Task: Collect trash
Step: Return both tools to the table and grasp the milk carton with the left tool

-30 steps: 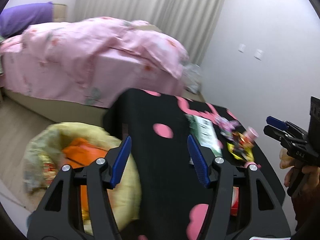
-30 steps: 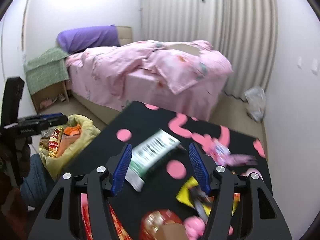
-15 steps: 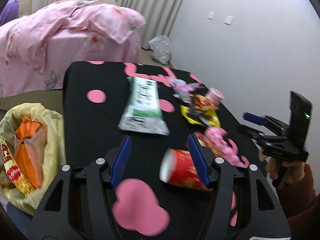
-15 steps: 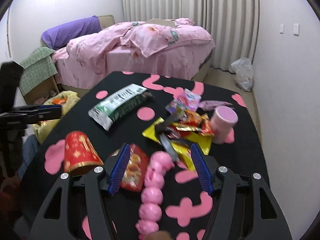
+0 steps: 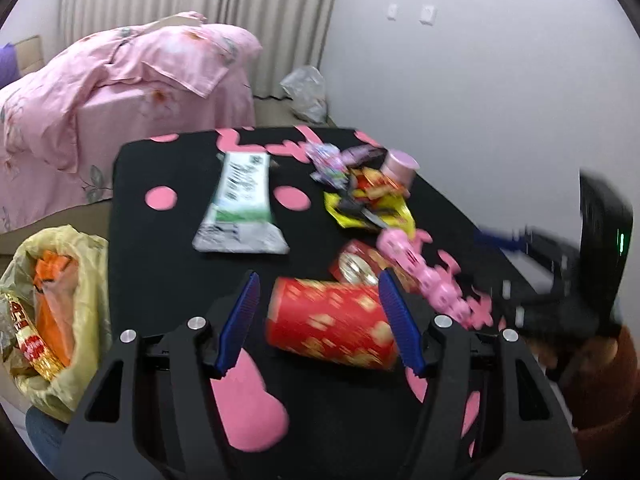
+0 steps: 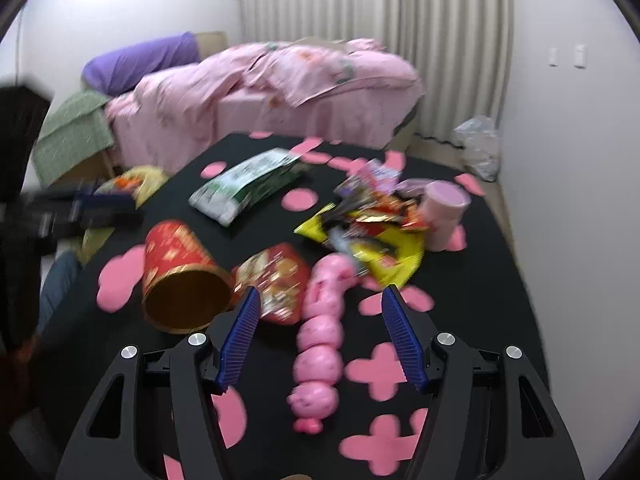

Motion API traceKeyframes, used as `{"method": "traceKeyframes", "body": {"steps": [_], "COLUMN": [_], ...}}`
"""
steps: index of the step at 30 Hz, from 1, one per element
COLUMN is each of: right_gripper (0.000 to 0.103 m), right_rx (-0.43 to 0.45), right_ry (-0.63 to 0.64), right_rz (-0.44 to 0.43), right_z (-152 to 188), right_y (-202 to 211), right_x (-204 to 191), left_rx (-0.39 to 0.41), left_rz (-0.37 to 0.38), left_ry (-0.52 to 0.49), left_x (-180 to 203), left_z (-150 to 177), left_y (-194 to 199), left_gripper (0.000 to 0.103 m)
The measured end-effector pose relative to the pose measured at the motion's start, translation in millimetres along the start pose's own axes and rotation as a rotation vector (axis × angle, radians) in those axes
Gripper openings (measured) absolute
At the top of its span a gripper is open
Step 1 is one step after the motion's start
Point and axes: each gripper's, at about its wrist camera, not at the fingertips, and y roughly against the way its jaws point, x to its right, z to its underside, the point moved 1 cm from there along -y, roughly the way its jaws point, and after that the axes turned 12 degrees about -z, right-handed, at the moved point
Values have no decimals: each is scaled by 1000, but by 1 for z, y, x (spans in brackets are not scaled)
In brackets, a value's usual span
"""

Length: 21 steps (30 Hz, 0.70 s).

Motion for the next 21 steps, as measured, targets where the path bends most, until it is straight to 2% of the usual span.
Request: {"method": "traceKeyframes", "body": {"steps": [3,6,10,15,18,21], "right_gripper": [60,60,60,60,60,60], "right_rx": [-41,-37,-21,-28,-44,-61], "right_ry": [25,34,2,-2,1,-4], "right_rz": [-25,-44,-24,-27,-41,-54], "right_z": [8,9,2,-6,-7,-7], "right_y": [-17,-20,-20,-19,-21,-24], "right_x": [-10,-14,-4,2,2,3], "left_rx": [-11,-52,-111,-190,-251,-288], "left_rz": [3,17,34,-71,-107,-141], "left_ry": [41,54,98,24,-20,-77], "left_x": [-23,-38,-49,-38,-32,-28], "left_z": [-14,-35,-75,-115,-123,-121], "left_y": [-16,-44,-94,-167,-199,-213], "left_gripper": [59,61,62,62,62,60]}}
